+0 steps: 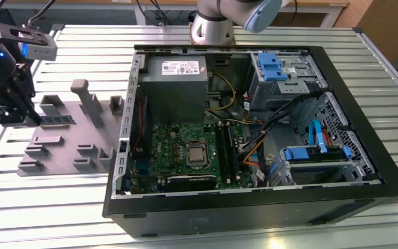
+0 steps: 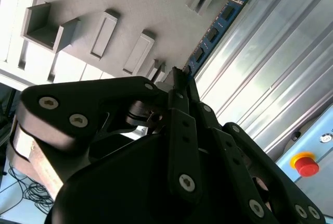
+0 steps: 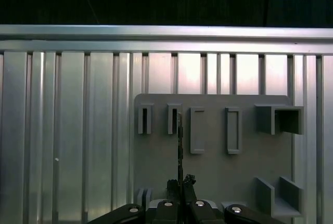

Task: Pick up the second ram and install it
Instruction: 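Pick up the second ram and move it above second insertion slot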

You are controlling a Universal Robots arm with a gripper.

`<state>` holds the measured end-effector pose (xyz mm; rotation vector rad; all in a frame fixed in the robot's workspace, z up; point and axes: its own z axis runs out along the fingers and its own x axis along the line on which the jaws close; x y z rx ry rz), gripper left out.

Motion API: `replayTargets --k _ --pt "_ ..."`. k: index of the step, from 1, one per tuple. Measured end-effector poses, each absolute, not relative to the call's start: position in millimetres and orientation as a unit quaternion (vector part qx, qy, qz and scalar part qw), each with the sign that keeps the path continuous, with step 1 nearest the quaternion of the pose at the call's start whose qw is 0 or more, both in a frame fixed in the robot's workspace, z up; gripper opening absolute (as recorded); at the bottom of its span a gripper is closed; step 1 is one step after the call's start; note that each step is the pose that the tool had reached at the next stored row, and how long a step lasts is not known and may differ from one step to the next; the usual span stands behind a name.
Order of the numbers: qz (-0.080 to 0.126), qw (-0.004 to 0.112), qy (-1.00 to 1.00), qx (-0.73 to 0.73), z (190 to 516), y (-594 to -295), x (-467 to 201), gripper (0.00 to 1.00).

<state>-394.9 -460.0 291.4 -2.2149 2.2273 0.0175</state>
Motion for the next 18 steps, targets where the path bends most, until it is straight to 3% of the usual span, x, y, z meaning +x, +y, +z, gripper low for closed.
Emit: replayTargets --k 18 --pt "0.006 0.0 0.709 -0.705 297.3 -460.0 -394.9 0.14"
